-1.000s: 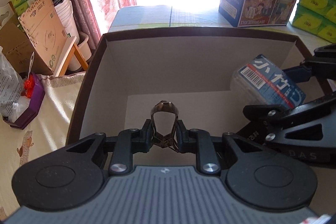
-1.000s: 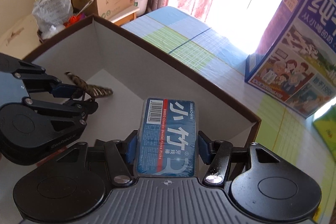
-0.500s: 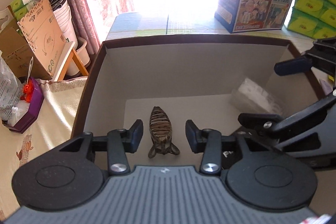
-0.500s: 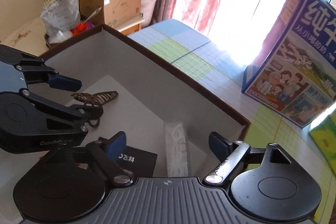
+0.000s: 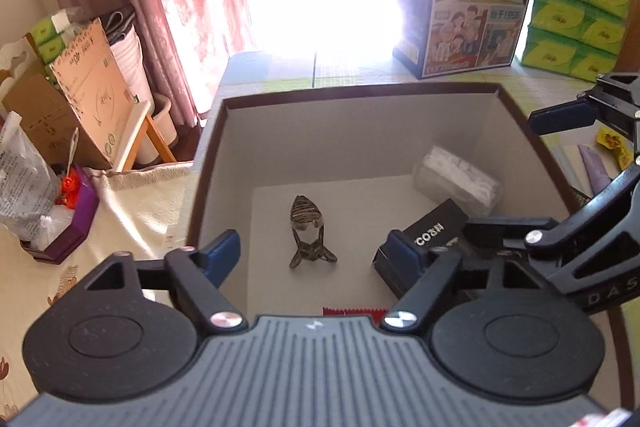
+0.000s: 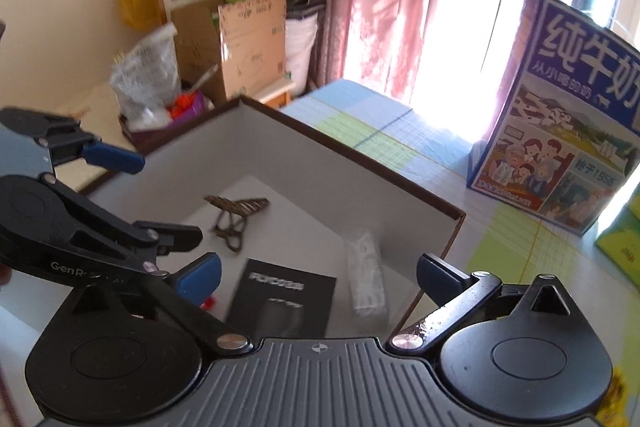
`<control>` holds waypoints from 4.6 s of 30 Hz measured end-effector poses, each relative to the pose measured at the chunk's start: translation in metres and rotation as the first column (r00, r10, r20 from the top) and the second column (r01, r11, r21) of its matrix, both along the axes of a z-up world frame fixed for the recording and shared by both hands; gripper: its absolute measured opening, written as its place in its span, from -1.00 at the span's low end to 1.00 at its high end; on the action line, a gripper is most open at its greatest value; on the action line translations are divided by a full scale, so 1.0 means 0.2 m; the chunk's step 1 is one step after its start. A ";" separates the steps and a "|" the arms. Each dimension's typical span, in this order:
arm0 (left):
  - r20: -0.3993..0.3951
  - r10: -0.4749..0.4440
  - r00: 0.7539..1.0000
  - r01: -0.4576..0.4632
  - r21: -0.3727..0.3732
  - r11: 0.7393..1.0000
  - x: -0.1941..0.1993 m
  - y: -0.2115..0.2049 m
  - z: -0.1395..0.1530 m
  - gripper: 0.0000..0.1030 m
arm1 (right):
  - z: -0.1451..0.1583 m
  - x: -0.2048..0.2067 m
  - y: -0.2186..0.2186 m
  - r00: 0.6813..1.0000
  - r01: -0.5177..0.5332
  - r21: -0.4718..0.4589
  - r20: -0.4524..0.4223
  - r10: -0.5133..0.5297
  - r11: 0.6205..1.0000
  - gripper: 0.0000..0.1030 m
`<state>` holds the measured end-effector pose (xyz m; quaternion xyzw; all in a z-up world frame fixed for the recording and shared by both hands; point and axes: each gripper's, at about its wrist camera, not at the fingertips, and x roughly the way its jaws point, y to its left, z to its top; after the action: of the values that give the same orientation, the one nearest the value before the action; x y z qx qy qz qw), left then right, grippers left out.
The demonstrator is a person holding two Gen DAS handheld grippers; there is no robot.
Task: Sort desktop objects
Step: 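Withdraw both open tools up and away from the brown box, then move both tools to the remaining items, right gripper toward the yellow snack packet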
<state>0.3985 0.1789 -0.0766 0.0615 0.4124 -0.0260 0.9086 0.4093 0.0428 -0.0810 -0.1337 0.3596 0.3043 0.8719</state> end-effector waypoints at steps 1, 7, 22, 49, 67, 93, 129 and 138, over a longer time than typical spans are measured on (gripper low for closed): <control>0.006 0.001 1.000 -0.001 -0.003 1.000 -0.02 0.00 0.02 0.62 | 0.02 -0.02 -0.01 1.000 0.005 0.019 -0.005 -0.004 1.000 0.96; 0.013 0.028 1.000 -0.028 -0.019 0.999 -0.19 0.02 0.11 0.75 | 0.10 -0.19 -0.07 0.999 0.039 0.083 -0.023 -0.037 0.996 0.97; 0.028 0.076 0.997 -0.076 -0.017 0.997 -0.65 0.02 0.29 0.85 | 0.22 -0.57 -0.17 0.994 0.099 0.148 -0.059 -0.091 0.984 0.97; 0.022 0.121 0.992 -0.120 -0.054 0.991 -1.23 -0.15 0.36 0.89 | 0.21 -1.10 -0.31 0.990 0.004 0.153 -0.140 0.018 0.988 0.97; -0.040 0.214 0.976 -0.216 -0.046 0.975 -1.37 -0.35 0.29 0.89 | 0.12 -1.19 -0.46 0.971 -0.109 0.117 -0.200 0.131 0.987 0.97; -0.173 0.147 0.974 -0.162 -0.074 0.984 -1.27 -0.91 0.06 0.88 | -0.08 -1.10 -1.13 0.948 0.134 -0.026 -0.288 -0.136 0.991 0.97; -0.058 0.108 0.992 -0.112 -0.054 0.992 -0.27 -1.43 -0.17 0.53 | -0.30 -0.20 -1.81 0.899 0.426 0.041 -0.131 -0.418 0.904 0.97; -0.042 0.153 0.987 -0.154 -0.035 0.987 -0.01 -1.41 -0.30 0.46 | -0.36 0.19 -1.80 0.939 0.344 0.057 -0.046 -0.342 0.937 0.96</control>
<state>0.3957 -0.1026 -0.1365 0.0119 0.4332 0.0350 0.9005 0.4465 -0.3172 -0.1521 -0.0354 0.3829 0.1613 0.9089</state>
